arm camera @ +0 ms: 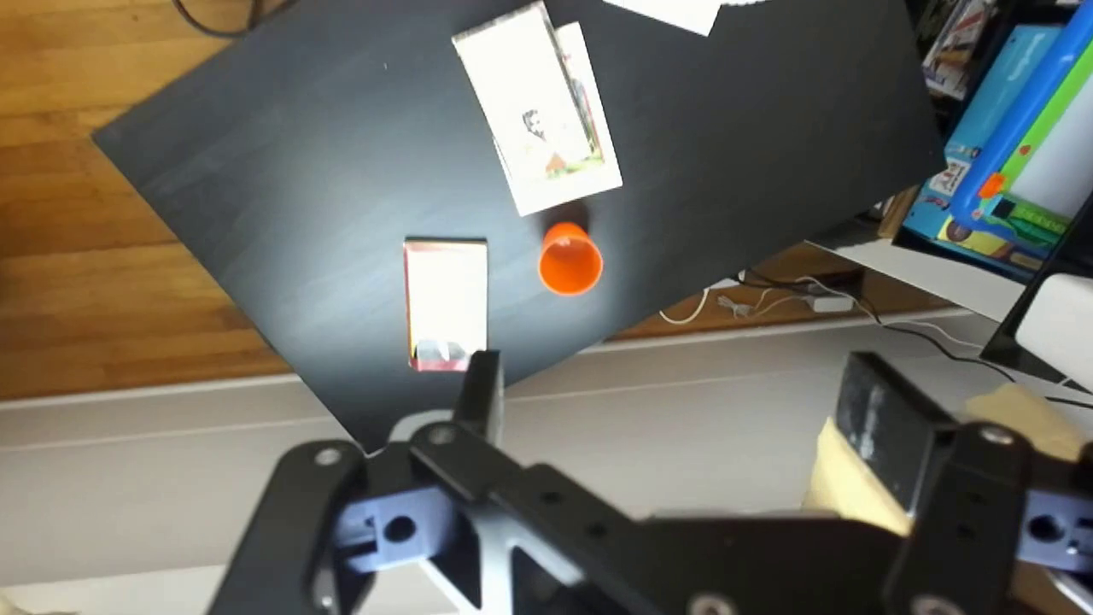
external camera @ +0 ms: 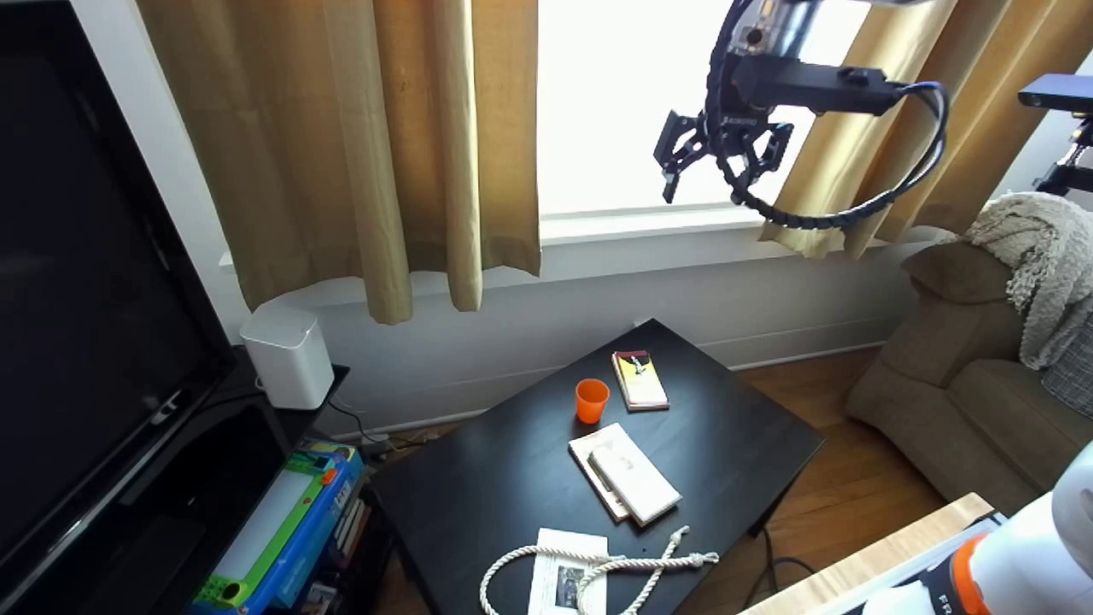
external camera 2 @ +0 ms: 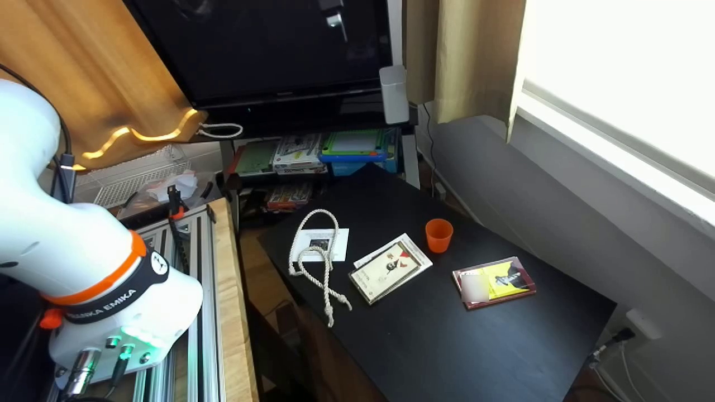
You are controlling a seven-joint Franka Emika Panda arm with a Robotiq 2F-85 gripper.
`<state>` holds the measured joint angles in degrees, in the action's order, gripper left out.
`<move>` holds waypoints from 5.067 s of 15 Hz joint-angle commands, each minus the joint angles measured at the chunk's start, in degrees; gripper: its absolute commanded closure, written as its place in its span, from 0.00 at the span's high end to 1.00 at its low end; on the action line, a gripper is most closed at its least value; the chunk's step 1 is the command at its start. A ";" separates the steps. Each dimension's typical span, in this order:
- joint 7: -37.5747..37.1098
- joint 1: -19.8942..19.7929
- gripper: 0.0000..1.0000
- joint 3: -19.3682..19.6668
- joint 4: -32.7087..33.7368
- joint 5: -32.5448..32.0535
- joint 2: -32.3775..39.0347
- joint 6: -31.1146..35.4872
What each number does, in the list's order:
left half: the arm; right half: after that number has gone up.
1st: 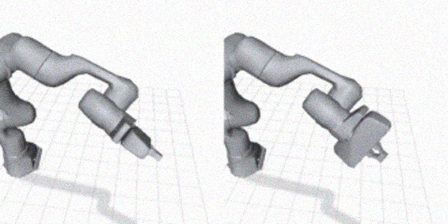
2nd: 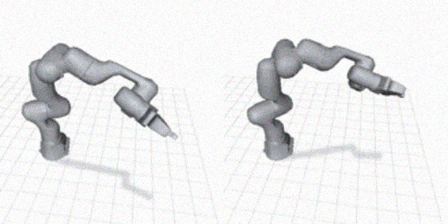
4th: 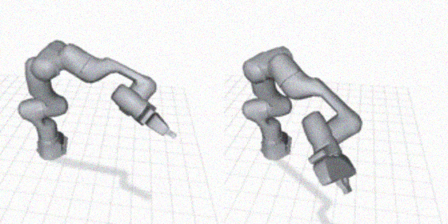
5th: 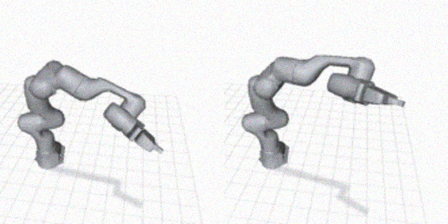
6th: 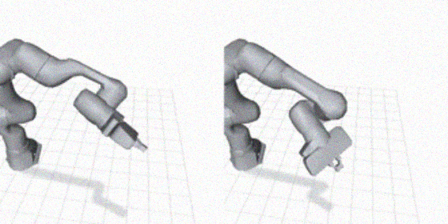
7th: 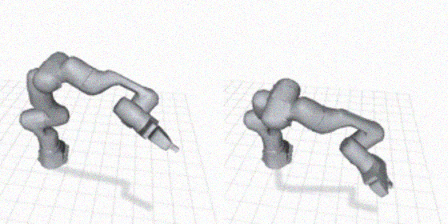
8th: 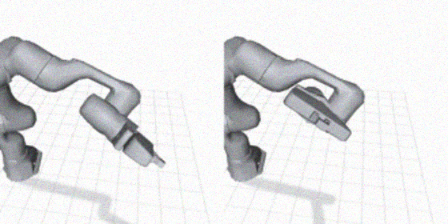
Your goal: Move the orange cup to the right then put the book on top
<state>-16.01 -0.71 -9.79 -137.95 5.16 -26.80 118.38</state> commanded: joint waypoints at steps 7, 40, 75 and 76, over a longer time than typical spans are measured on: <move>16.56 4.18 1.00 6.22 -2.66 11.63 27.66 40.26; 26.09 -0.71 1.00 2.44 24.38 7.09 70.22 27.42; 9.74 6.16 1.00 11.41 43.16 -0.94 94.14 48.04; 9.30 6.42 1.00 11.62 43.69 -0.97 94.66 48.06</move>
<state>-4.89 5.95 2.24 -96.91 3.85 64.98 164.77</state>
